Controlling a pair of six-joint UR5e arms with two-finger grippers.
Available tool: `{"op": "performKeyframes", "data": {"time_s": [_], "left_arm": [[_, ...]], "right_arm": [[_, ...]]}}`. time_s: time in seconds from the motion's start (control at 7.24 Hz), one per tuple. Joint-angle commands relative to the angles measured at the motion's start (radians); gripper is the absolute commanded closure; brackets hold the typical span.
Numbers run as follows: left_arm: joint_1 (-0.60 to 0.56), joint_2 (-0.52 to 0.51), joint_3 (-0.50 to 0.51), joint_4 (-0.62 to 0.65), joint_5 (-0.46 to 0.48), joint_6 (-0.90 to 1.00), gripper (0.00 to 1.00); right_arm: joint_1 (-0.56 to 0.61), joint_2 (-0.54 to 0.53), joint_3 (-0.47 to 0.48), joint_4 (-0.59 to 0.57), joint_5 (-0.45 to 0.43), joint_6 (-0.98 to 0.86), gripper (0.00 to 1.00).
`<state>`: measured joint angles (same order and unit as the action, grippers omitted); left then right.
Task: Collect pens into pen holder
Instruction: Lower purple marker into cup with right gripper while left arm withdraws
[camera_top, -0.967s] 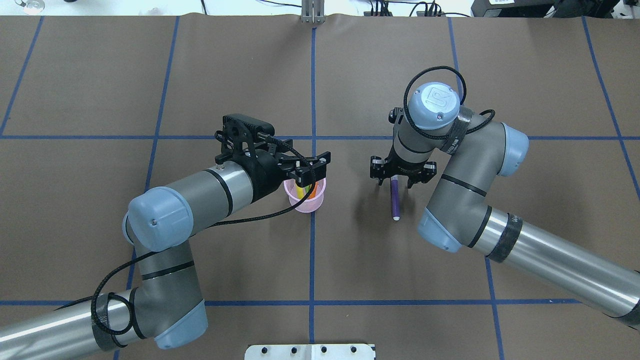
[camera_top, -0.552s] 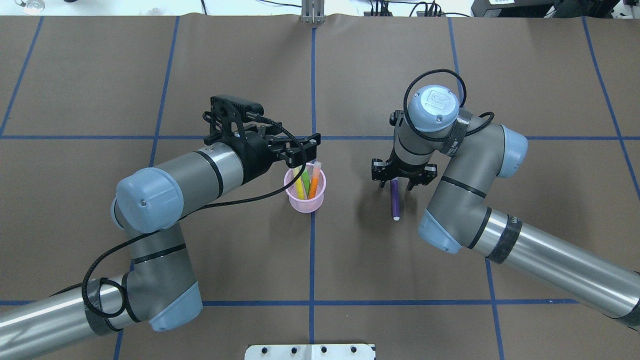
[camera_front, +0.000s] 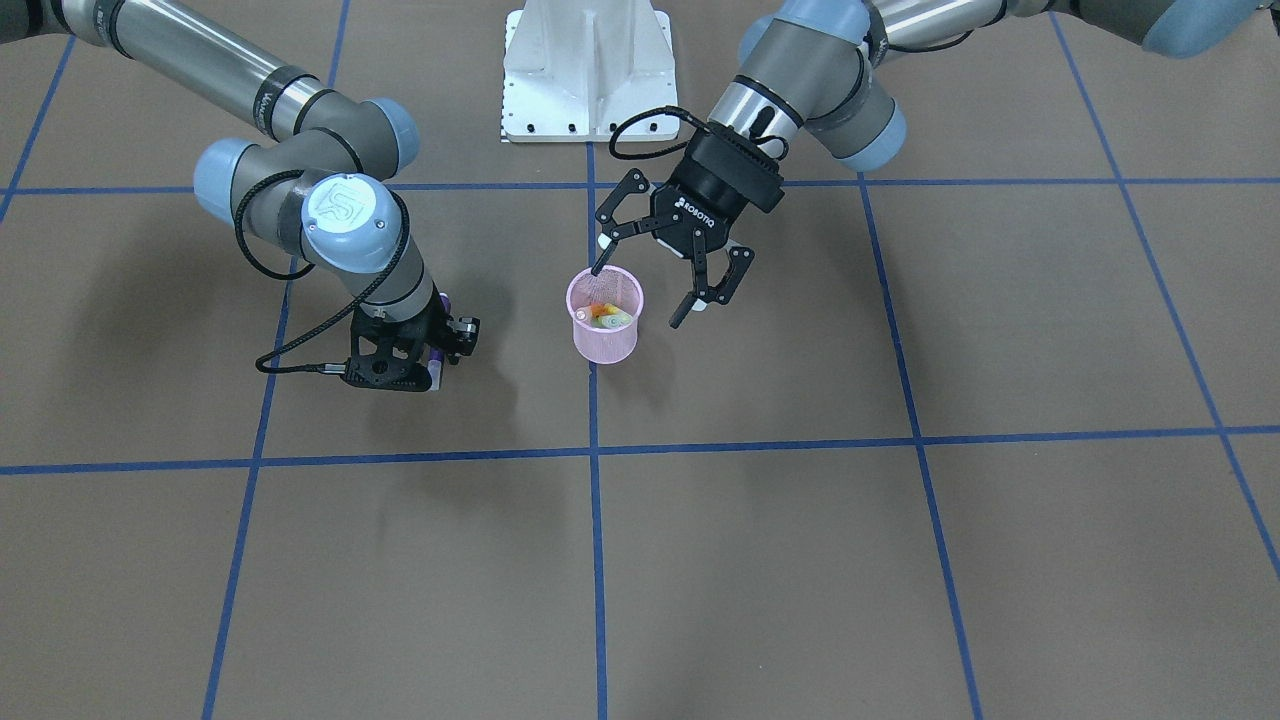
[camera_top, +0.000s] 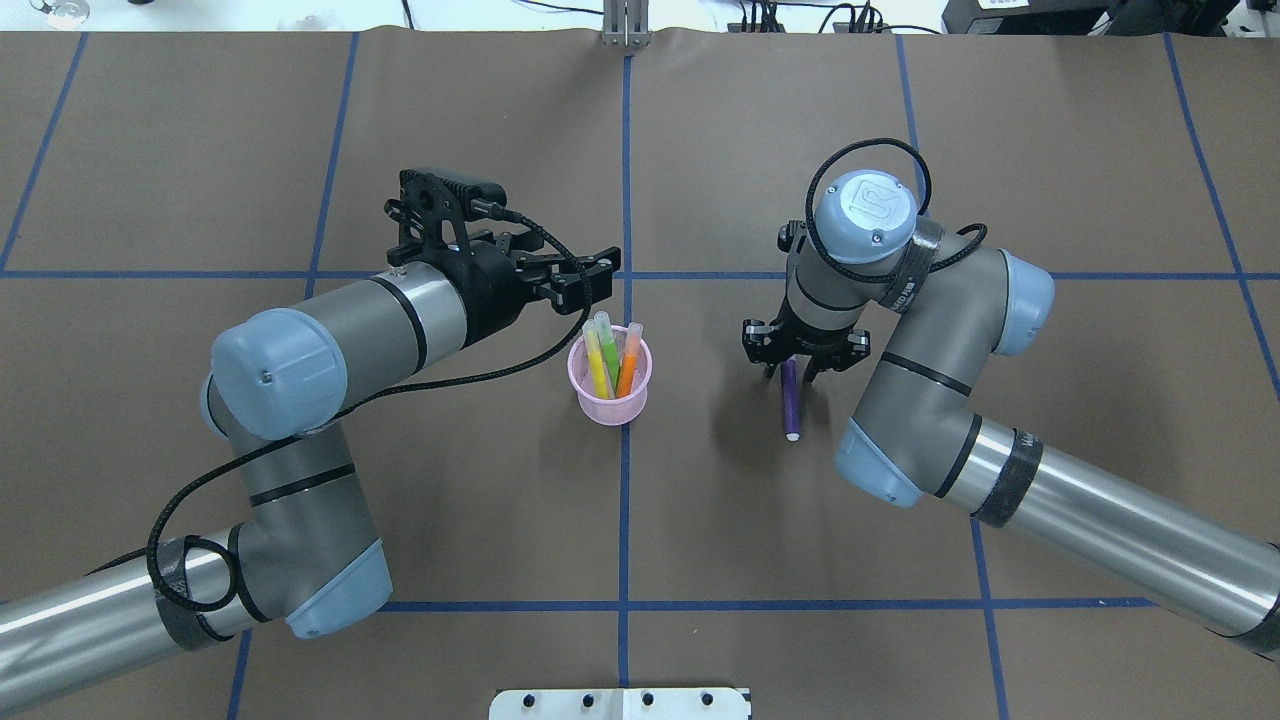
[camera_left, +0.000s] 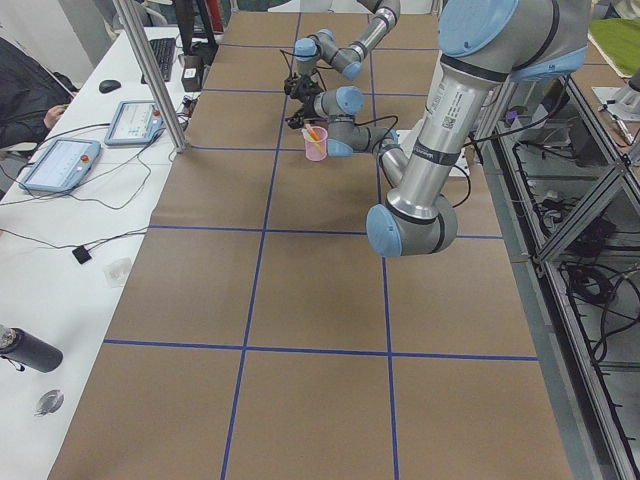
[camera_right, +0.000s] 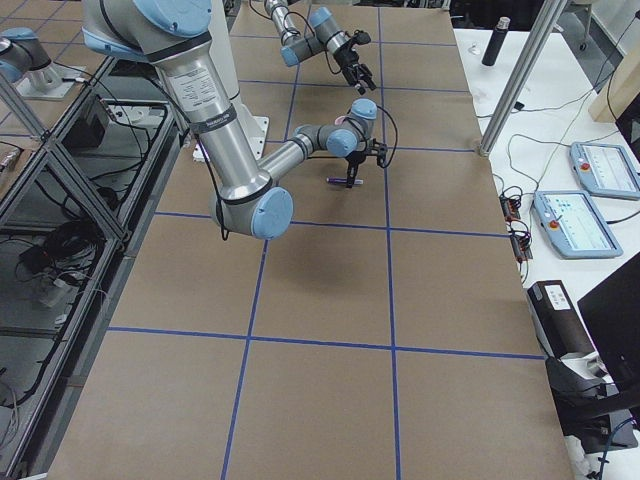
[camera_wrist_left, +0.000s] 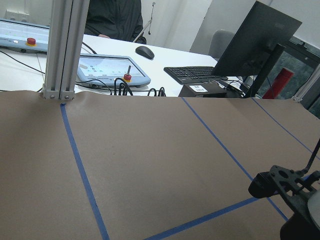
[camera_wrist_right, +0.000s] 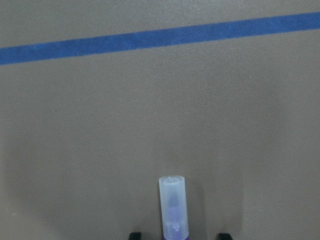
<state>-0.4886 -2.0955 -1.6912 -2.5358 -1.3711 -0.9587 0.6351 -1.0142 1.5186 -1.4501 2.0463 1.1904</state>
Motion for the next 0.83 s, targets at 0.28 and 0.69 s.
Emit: {"op": "performKeyframes", "data": {"time_s": [0.28, 0.69], "left_arm": [[-0.008, 0.002, 0.005, 0.000, 0.000, -0.002, 0.00], [-0.179, 0.009, -0.001, 0.150, -0.238, -0.020, 0.00]], "right_arm": [[0.000, -0.001, 0.014, 0.002, 0.011, -0.003, 1.00], [0.043, -0.001, 0.116, 0.004, 0.031, -0.018, 1.00]]}}
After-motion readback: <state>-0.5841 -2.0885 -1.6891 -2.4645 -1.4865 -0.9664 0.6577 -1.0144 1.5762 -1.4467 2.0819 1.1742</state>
